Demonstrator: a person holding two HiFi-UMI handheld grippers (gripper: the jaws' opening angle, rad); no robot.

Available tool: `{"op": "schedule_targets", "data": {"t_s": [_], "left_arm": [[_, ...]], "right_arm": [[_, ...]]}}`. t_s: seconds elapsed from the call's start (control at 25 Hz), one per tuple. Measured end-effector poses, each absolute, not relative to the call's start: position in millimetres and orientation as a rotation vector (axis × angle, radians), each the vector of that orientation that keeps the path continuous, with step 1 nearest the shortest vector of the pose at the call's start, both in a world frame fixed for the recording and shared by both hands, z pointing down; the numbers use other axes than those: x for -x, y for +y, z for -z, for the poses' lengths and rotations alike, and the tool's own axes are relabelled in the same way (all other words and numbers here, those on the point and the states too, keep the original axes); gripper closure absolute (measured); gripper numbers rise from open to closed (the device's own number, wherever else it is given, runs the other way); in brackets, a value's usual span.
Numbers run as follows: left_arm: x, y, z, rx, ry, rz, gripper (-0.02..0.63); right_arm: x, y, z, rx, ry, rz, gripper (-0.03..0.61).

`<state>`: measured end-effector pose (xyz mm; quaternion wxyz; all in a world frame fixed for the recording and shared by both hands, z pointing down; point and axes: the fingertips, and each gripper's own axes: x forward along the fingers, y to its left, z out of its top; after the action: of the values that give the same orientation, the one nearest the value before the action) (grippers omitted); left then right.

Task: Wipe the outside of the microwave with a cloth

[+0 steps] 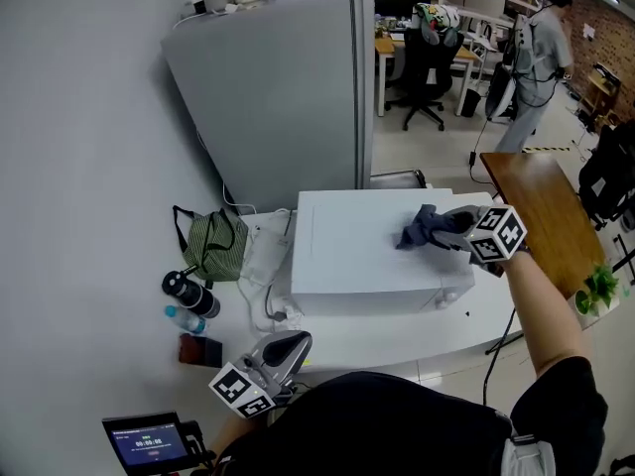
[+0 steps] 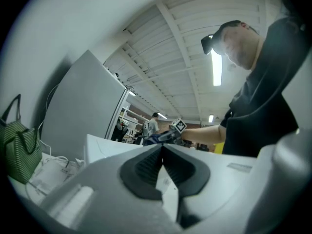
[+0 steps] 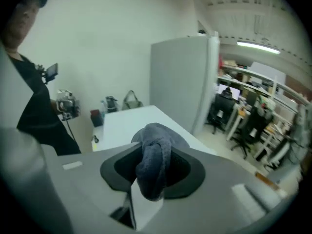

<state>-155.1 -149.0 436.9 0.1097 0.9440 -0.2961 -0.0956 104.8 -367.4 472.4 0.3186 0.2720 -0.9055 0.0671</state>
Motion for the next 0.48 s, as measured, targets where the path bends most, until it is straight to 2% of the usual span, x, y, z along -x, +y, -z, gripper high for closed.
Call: {"op": "schedule_targets", "data": {"t_s": [0.16, 0.28, 0.36, 0.48], "left_arm": [[171, -144, -437, -2.758, -0.924, 0.289, 0.611], [181, -140, -438, -2.741, -0.956, 0.284, 0.611], [187, -138, -440, -2.731, -0.976, 0.281, 0.611], [195, -137, -442, -2.717, -1.0, 0.285, 0.611]], "right_arm": [[97, -328, -469, -0.304, -2.492, 0.022, 0.469], [196, -307, -485, -0.143, -2.469, 0.076, 0.468], [214, -306, -505, -0.115, -2.386, 0.122, 0.468], [184, -316, -534, -0.149, -2.296, 0.113, 0.469]]}}
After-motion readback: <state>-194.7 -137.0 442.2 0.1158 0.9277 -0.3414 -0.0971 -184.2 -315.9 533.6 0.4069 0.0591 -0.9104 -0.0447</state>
